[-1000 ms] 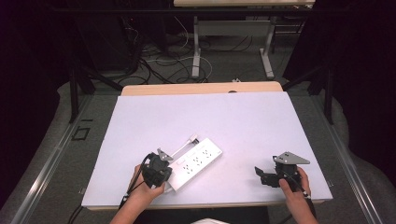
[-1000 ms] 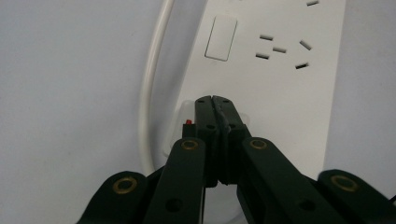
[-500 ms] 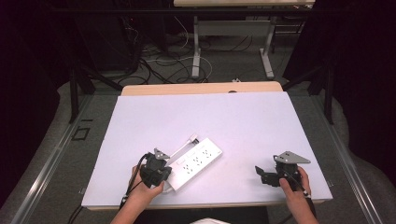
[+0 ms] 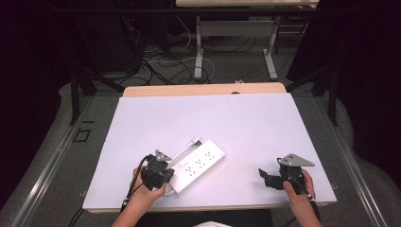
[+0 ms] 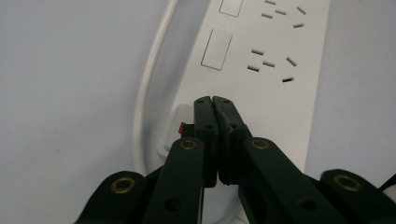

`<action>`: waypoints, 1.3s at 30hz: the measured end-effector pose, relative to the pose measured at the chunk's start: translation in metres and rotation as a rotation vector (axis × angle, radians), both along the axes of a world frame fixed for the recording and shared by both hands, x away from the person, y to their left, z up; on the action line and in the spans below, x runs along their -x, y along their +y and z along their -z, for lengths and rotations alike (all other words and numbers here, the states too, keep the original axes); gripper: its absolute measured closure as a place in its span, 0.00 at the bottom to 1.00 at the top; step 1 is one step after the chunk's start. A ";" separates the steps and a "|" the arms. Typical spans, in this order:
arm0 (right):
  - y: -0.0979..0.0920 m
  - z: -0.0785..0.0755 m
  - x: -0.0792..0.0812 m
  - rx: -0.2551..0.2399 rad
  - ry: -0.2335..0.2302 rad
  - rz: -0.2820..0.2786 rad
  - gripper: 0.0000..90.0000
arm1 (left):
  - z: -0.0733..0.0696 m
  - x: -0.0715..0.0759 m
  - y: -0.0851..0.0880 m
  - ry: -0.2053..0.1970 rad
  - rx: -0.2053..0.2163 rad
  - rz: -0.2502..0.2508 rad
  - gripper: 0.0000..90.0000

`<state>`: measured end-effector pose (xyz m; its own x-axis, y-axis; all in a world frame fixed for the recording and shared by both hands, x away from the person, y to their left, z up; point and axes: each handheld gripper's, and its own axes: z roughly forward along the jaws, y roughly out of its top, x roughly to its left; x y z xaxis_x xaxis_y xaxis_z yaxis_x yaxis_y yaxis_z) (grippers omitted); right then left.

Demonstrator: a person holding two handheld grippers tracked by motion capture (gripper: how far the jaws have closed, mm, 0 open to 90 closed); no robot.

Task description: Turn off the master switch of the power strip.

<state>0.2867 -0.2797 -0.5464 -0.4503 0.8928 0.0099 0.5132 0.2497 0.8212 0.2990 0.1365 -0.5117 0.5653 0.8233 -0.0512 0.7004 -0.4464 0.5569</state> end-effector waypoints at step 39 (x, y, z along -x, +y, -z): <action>-0.001 0.000 -0.001 0.002 -0.010 0.000 0.17 | -0.003 -0.004 0.020 -0.038 0.053 -0.074 0.66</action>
<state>0.2873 -0.2810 -0.5467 -0.4507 0.8927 0.0035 0.5052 0.2518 0.8255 0.3025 0.1568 -0.5090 0.5055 0.8596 -0.0750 0.7080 -0.3635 0.6054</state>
